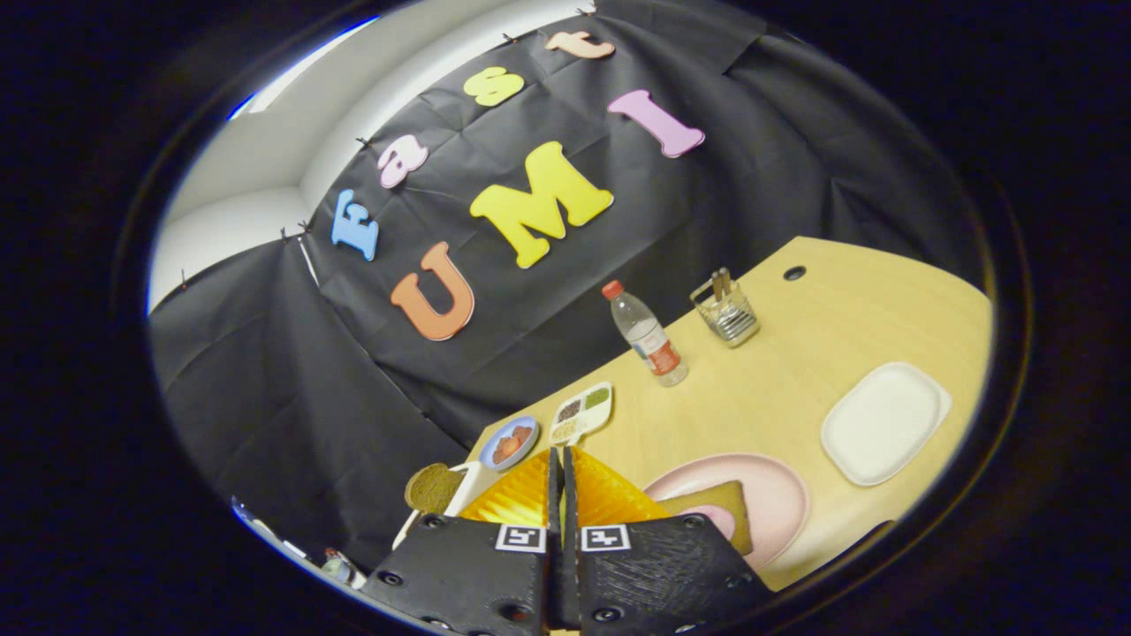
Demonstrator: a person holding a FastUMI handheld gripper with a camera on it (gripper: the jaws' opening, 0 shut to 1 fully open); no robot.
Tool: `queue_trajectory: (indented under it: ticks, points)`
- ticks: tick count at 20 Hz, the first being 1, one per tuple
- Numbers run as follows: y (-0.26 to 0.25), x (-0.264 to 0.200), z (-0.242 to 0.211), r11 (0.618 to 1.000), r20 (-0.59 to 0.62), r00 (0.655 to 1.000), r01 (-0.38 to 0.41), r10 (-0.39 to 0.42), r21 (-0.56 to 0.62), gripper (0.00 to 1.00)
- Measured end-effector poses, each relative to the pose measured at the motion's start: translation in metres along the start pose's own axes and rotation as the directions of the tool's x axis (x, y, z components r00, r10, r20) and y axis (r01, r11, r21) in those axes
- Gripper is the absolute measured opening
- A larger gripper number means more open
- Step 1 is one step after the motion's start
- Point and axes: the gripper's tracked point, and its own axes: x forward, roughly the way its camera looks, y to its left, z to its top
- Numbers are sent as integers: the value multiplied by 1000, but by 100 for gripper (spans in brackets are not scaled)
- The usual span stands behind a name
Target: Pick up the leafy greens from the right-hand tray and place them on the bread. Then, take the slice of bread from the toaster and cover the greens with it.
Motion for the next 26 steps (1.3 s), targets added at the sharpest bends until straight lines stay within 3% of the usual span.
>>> queue_trajectory:
  ticks: [4, 9, 18, 22, 24, 26]
  points:
    - [-7, 18, -31, 1000, -47, 999, 6, -5, 26, 0]
    - [-55, 18, -23, 993, -1, 993, 117, -117, -4, 0]
    - [-121, 17, -34, 974, -20, 975, 222, -223, -52, 0]
    - [-140, 15, -31, 958, -8, 963, 265, -268, -111, 18]
    - [-146, 10, -20, 944, 36, 956, 293, -291, -152, 34]
    - [-149, 3, -8, 927, 90, 947, 321, -309, -194, 63]
